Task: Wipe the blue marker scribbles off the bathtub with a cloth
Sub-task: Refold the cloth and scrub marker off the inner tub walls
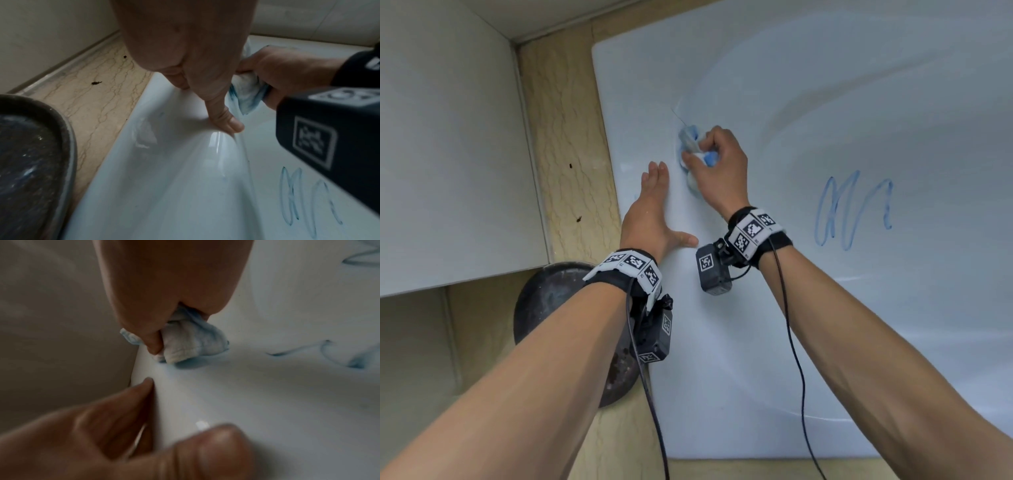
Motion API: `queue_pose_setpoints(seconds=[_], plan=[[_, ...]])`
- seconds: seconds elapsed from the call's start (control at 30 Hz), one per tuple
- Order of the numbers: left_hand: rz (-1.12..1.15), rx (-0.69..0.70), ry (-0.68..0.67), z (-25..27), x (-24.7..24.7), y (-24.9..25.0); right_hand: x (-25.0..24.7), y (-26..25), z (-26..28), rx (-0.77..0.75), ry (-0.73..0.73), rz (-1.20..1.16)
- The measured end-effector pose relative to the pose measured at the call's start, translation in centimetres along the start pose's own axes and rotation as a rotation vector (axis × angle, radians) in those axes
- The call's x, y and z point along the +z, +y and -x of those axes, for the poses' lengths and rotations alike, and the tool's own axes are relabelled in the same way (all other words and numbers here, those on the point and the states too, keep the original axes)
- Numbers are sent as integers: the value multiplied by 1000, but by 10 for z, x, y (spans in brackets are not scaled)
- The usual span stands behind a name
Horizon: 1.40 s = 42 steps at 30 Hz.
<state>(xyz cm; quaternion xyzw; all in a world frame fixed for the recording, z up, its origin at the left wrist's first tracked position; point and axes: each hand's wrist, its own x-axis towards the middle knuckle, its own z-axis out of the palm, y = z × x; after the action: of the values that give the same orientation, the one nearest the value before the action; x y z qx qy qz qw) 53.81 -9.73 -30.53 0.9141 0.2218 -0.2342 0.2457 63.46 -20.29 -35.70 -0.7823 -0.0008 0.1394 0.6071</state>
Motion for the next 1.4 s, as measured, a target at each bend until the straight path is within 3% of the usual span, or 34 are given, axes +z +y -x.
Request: queue_pose_setpoints(seconds=[0.23, 0.3, 0.37, 0.43, 0.5, 0.67, 0.77, 0.87, 0.97, 1.1, 1.27, 1.4], plan=[[88, 23, 50, 3, 2, -4, -4, 7, 60, -154, -148, 194], [58, 30, 37, 4, 2, -2, 2, 1, 35, -193, -103, 196], [17, 26, 23, 2, 2, -2, 12, -8, -7, -208, 34, 186], [-3, 23, 25, 1, 2, -2, 13, -14, -48, -169, 165, 177], [-13, 12, 19, 2, 3, -1, 8, -12, -65, -118, 184, 160], [-46, -33, 3, 6, 1, 9, 0, 0, -18, -116, -60, 199], [-31, -26, 71, 24, 14, 12, -22, 4, 3, -148, -187, 248], [16, -5, 150, 58, 38, 7, -38, -15, -15, -178, -28, 190], [19, 21, 124, 84, 55, -3, -39, -44, -62, -129, 112, 30], [52, 65, 83, 95, 57, -14, -25, -58, -102, -95, 129, 7], [71, 92, 54, 93, 52, -15, 3, -32, -54, -156, -23, 81], [90, 96, 69, 93, 55, -17, -8, -2, -1, -78, -136, 96]])
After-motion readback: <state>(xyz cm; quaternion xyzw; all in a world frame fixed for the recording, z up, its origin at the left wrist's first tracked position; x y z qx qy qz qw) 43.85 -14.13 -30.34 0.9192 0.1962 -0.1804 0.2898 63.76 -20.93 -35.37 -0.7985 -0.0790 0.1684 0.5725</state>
